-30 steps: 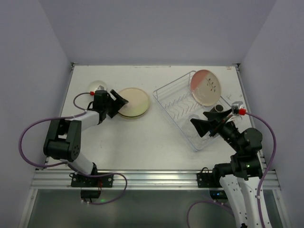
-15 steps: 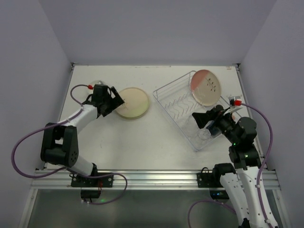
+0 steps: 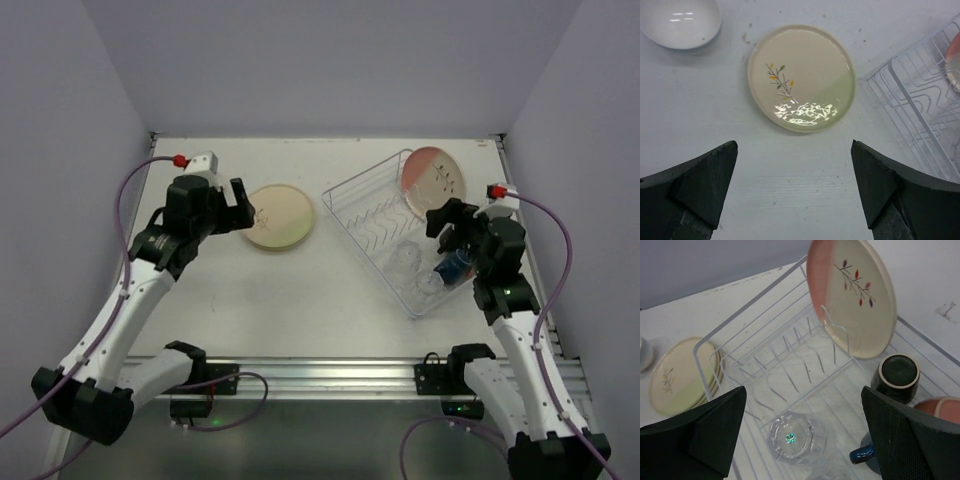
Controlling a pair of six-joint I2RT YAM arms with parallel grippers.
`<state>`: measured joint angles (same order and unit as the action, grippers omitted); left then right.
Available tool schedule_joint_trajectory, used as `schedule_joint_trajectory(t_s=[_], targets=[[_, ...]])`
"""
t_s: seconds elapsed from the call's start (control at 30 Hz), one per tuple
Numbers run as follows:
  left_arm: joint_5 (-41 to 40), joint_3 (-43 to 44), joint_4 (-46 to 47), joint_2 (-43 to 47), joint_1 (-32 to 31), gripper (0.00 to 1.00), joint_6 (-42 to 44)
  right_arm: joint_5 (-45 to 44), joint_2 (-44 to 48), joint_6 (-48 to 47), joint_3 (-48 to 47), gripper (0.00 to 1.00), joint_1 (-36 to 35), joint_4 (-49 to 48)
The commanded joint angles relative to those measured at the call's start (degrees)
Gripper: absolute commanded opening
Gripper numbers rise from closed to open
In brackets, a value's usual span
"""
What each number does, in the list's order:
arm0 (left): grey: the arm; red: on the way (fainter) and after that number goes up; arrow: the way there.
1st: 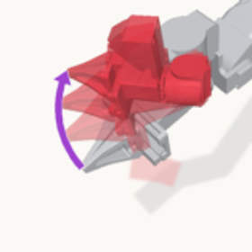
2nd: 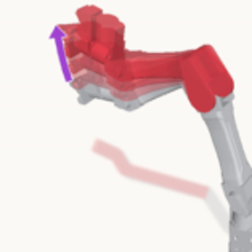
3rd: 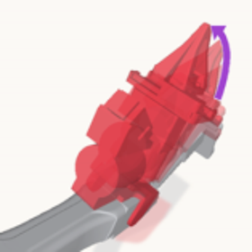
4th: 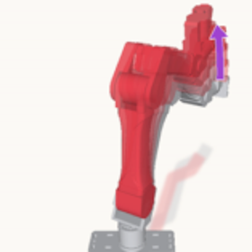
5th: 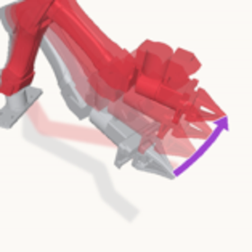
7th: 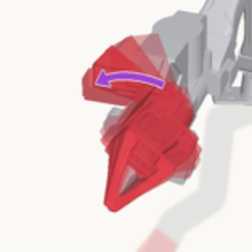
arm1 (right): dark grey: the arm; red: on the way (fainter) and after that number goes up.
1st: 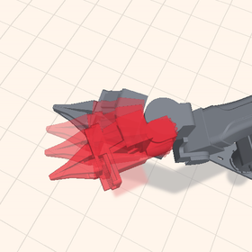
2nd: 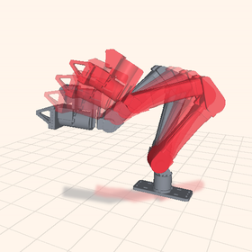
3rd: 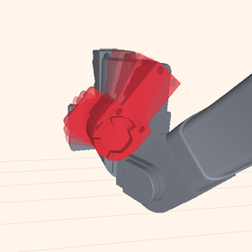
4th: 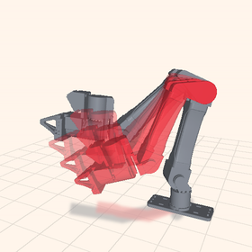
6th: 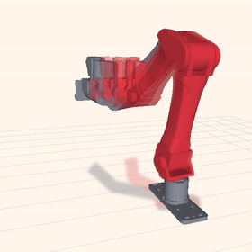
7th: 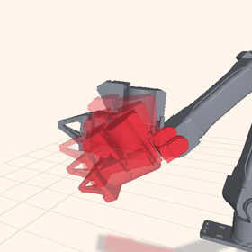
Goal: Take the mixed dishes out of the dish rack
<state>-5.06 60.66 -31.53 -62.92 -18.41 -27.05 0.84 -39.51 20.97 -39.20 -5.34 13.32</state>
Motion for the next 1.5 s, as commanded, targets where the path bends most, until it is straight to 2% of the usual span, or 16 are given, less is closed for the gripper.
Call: schedule_joint_trajectory(t_s=[0.0,0.07,0.1,0.13,0.2,0.23,0.4,0.5,0.6,0.97,1.23,1.33,1.47], targets=[[-7.84,-0.01,-6.8,7.26,0.13,1.0,8.77,-8.65,-6.42,-4.96,0.52,0.99,-0.11,-19.76],[-9.97,-6.85,-0.86,13.04,0.13,1.0,7.89,-10.15,-11.71,-8.39,-2.62,0.99,-0.02,-21.58],[-8.66,-9.31,0.92,14.39,0.13,1.0,8.15,-11.11,-14.69,-9.97,-7.86,0.99,-0.02,-19.84],[-8.56,-12.82,2.07,16.23,0.13,1.0,8.41,-11.56,-20.81,-14.51,-10.52,0.99,0.07,-18.78],[-6.91,-13.55,2.09,17.12,0.13,1.0,7.62,-13.05,-26.65,-19.89,-18.84,0.99,0.16,-15.1],[-5.94,-13.82,2.17,17.91,0.13,1.0,7.71,-14.28,-31.81,-25.83,-21.51,0.99,0.59,-13.6],[-5.23,-15.31,2.26,19.32,-0.48,1.0,7.01,-8.06,-43.01,-34.15,-38.9,0.99,3.32,2.29],[-4.09,-15.31,2.44,19.15,-1.01,1.0,7.18,0.37,-47.49,-35.82,-44.71,0.96,5.08,9.84],[-2.07,-15.22,2.7,18.97,-1.01,1.0,7.54,4.34,-52.24,-38.45,-48.94,0.93,5.08,15.13],[0.31,-15.49,3.31,17.3,-1.1,1.0,8.15,10.49,-58.58,-40.92,-48.96,0.81,8.07,17.44],[0.75,-15.49,3.49,15.9,-1.1,1.0,8.33,20.33,-59.89,-42.5,-49.74,0.53,8.6,20.25],[0.84,-15.58,3.4,15.63,-1.1,1.0,8.42,21.3,-61.04,-42.77,-51.41,0.44,8.68,22.27],[0.49,-15.58,3.49,15.46,-1.1,1.0,8.42,23.5,-62.18,-42.68,-52.38,0.4,8.6,23.15]])
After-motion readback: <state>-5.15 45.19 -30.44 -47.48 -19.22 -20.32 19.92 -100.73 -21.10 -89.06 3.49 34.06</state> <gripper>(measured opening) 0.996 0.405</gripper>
